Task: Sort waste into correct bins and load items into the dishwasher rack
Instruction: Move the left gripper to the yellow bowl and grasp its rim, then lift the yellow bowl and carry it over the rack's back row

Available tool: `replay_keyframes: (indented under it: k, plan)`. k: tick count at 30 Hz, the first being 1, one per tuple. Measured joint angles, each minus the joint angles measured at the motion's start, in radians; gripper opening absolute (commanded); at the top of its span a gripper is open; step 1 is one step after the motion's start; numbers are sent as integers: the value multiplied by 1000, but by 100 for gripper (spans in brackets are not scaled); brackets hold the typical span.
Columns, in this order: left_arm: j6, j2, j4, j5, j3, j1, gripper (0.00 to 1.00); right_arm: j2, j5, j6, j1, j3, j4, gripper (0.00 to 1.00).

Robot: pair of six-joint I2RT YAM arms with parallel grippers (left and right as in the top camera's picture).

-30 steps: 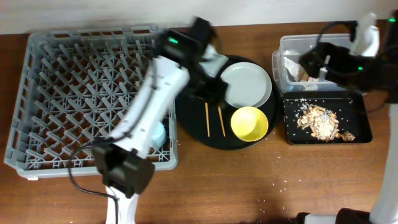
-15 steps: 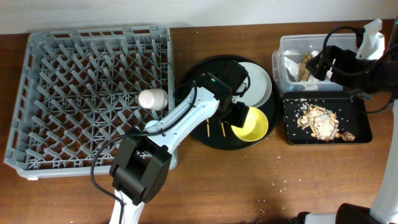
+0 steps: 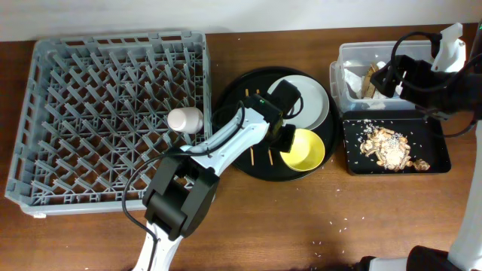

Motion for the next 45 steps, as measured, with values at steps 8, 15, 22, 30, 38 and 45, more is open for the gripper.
replay_keyframes:
  k: [8,15,22,30,38,45]
  plan:
    - [-21,43,8,2,0,0,7,0,0,0,0,0,0,99]
    - [-19,51,-69,6,34,2,1,0,0,-1,0,0,0,98]
    - [55,57,-393,-12,400,42,1,0,0,0,0,0,0,99]
    - [150,56,-667,-290,941,201,1,0,0,0,0,0,0,98]
    - [183,58,-570,-703,1056,359,1,0,1,0,0,0,0,99]
    - [210,142,-463,-1106,1051,352,0,0,0,0,0,0,0,99]
